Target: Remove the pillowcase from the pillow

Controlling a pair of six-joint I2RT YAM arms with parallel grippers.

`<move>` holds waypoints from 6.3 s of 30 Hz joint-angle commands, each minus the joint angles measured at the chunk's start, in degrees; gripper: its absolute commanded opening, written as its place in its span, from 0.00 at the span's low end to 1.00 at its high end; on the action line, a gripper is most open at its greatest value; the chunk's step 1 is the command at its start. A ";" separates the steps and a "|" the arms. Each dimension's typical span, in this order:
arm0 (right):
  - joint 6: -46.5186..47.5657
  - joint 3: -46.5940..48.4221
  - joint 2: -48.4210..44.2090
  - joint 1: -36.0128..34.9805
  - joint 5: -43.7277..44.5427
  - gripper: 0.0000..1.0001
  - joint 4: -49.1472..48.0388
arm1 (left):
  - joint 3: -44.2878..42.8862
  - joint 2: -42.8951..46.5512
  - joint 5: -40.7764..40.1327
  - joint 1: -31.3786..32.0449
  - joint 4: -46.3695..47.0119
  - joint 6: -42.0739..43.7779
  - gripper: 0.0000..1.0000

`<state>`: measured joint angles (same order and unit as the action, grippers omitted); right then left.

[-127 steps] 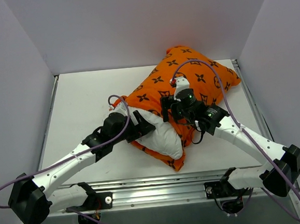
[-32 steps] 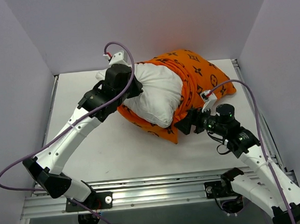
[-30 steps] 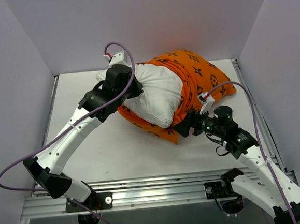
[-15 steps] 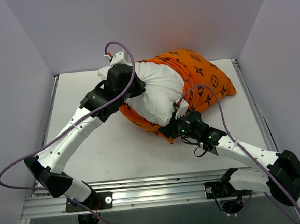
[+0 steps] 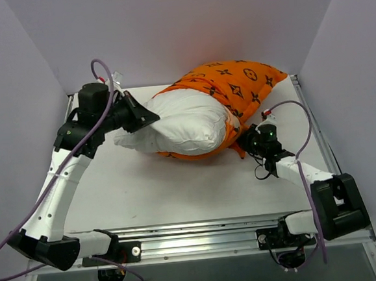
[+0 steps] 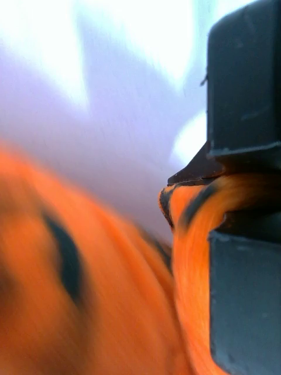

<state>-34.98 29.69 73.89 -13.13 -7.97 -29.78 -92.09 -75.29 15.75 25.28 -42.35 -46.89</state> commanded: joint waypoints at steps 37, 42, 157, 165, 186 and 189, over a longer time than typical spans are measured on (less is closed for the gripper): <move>2.28 13.27 -23.95 8.64 12.63 0.64 37.33 | 21.94 16.31 8.81 -10.79 -9.83 18.68 0.27; 6.59 19.51 -25.30 5.40 0.64 0.77 34.98 | 31.09 21.58 -4.92 -9.98 -12.76 15.53 0.98; 11.51 31.56 3.09 -8.76 2.53 0.75 31.73 | 21.51 9.20 -33.93 31.84 2.97 40.56 0.94; 15.47 39.30 15.40 -8.67 2.17 0.76 27.94 | 23.72 -2.31 -40.88 33.17 10.00 43.81 0.94; 14.50 30.43 1.97 -9.90 -0.65 0.77 29.69 | 26.97 -12.69 -42.90 29.57 13.08 32.83 0.02; 13.98 27.71 -2.25 -11.21 -0.03 0.78 32.67 | 24.78 -11.29 -43.17 29.22 11.77 32.57 0.02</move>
<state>-19.53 59.46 75.22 -22.70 -6.57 -1.04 -65.82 -86.37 -28.58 56.18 -29.43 -11.68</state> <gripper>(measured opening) 0.774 0.055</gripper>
